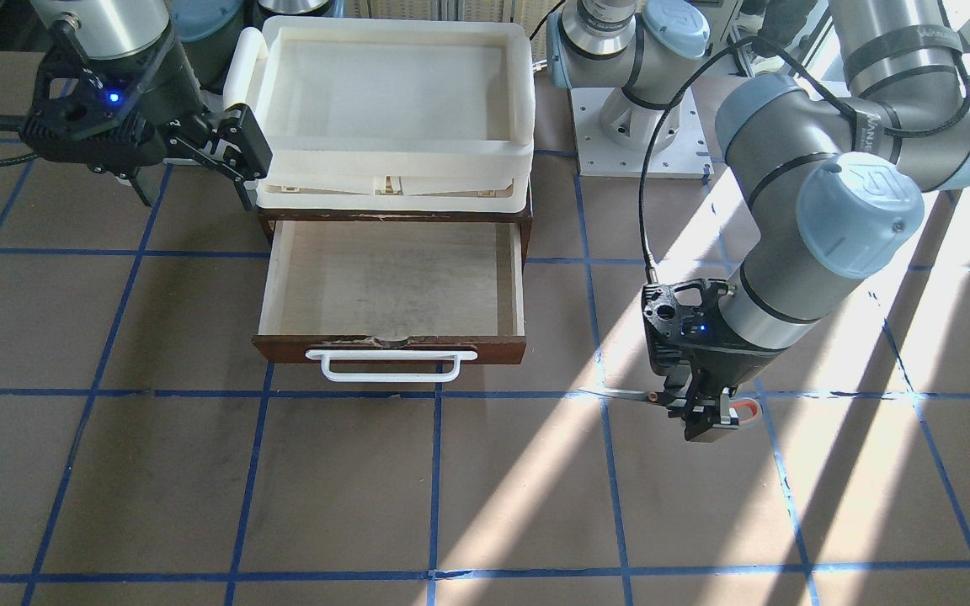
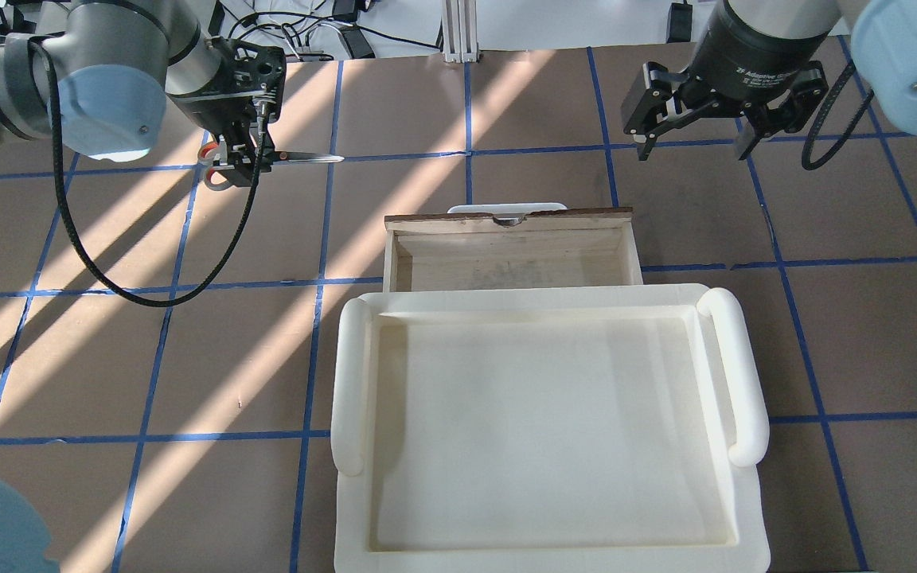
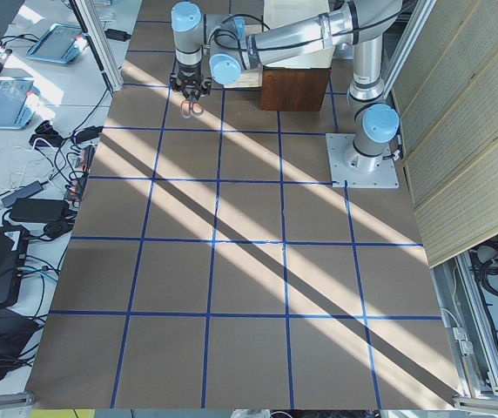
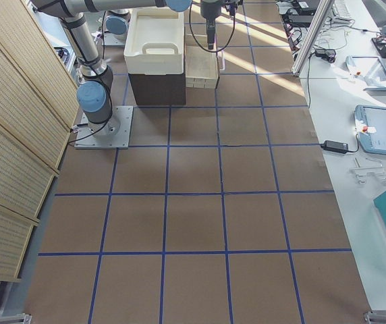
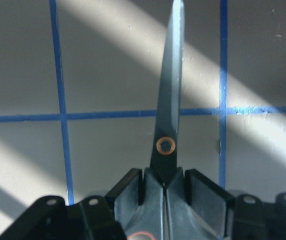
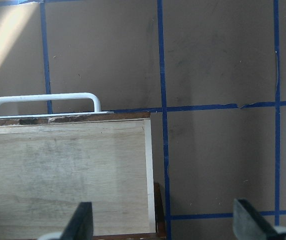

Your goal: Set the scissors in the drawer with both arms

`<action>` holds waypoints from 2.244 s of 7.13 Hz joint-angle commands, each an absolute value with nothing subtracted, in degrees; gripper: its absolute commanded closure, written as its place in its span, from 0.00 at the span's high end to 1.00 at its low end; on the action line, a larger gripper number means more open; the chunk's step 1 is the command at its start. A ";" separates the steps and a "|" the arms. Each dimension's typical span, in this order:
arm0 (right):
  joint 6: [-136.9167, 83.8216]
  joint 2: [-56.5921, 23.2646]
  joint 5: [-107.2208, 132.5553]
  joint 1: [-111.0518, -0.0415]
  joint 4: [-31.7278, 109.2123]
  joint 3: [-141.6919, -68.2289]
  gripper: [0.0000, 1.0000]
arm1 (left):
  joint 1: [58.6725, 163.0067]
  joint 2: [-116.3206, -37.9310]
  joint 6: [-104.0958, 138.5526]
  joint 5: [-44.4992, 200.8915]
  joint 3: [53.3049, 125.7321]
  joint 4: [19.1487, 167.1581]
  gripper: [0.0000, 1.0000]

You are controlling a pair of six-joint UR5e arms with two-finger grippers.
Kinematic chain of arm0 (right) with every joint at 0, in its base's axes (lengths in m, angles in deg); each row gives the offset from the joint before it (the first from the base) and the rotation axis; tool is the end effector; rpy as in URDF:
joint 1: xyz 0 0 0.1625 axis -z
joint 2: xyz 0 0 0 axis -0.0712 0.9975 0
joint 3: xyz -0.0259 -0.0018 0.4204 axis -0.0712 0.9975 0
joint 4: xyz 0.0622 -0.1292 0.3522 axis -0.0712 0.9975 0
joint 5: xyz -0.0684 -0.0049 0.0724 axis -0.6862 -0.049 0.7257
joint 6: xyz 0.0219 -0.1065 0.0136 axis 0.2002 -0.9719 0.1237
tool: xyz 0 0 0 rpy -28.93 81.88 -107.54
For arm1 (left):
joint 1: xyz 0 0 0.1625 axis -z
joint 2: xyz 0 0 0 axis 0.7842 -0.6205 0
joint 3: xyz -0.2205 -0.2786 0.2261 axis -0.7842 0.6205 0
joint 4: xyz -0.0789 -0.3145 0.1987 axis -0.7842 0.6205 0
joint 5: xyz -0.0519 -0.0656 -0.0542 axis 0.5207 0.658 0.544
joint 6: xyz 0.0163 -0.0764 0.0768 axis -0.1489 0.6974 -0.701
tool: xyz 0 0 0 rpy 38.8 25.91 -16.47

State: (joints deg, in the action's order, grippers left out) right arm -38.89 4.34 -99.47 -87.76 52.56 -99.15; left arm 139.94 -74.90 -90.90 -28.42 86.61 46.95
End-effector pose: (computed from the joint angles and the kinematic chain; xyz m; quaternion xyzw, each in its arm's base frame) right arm 0.1496 -0.4526 0.5050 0.0199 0.9991 -0.0369 0.0097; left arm -0.1254 -0.5810 0.3687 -0.7174 -0.6942 0.0581 0.0000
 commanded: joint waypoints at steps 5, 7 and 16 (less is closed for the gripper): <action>-38.92 4.41 -99.48 -87.76 52.52 -99.15 1.00 | 162.00 -72.99 -67.48 -28.06 87.85 49.38 0.00; -38.92 4.41 -99.48 -87.76 52.35 -99.15 1.00 | 164.14 -73.70 -64.76 -27.72 89.24 49.73 0.00; -39.00 4.50 -99.48 -87.76 52.17 -99.15 1.00 | 165.81 -74.67 -64.66 -26.84 92.42 46.32 0.82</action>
